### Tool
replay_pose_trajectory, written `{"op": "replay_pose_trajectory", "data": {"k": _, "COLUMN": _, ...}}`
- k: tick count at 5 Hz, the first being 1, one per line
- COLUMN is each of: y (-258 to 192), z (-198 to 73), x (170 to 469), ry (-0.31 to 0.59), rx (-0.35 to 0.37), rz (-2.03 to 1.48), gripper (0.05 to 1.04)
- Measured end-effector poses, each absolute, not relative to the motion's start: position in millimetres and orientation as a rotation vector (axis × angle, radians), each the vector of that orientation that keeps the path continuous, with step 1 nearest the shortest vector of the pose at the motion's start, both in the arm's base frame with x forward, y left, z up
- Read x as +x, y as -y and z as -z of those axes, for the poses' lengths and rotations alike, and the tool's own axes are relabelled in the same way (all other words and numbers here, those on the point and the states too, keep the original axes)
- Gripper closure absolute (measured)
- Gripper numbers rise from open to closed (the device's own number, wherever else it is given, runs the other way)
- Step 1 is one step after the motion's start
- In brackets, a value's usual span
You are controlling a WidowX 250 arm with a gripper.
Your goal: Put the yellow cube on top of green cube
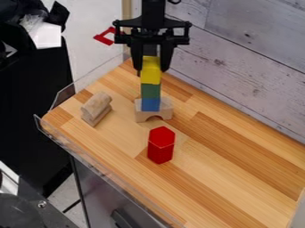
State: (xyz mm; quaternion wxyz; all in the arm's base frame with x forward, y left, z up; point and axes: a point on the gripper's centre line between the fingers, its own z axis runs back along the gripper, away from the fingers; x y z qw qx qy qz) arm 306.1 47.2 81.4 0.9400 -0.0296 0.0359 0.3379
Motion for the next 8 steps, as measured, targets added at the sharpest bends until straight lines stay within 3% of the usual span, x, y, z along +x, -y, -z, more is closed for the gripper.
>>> {"op": "replay_pose_trajectory", "data": {"k": 1, "y": -48, "z": -80, "x": 306, "ry": -0.077, "rx": -0.066, "rz": -0.704, "gripper": 0.493}}
{"op": "replay_pose_trajectory", "data": {"k": 2, "y": -48, "z": -74, "x": 304, "ry": -0.104, "rx": -0.062, "rz": -0.708, "gripper": 0.189}}
{"op": "replay_pose_trajectory", "data": {"k": 3, "y": -49, "z": -75, "x": 304, "ry": -0.108, "rx": -0.059, "rz": -0.716, "gripper": 0.073}}
{"op": "replay_pose_trajectory", "data": {"k": 5, "y": -51, "z": -87, "x": 310, "ry": -0.078, "rx": -0.056, "rz": -0.716, "gripper": 0.083}}
{"op": "replay_pose_trajectory", "data": {"k": 6, "y": -53, "z": -118, "x": 309, "ry": 0.007, "rx": -0.015, "rz": -0.685, "gripper": 0.083}}
{"op": "replay_pose_trajectory", "data": {"k": 7, "y": -29, "z": -141, "x": 305, "ry": 0.074, "rx": 0.0, "rz": -0.528, "gripper": 0.083}}
{"op": "replay_pose_trajectory", "data": {"k": 8, "y": 5, "z": -146, "x": 282, "ry": 0.071, "rx": -0.013, "rz": -0.317, "gripper": 0.083}}
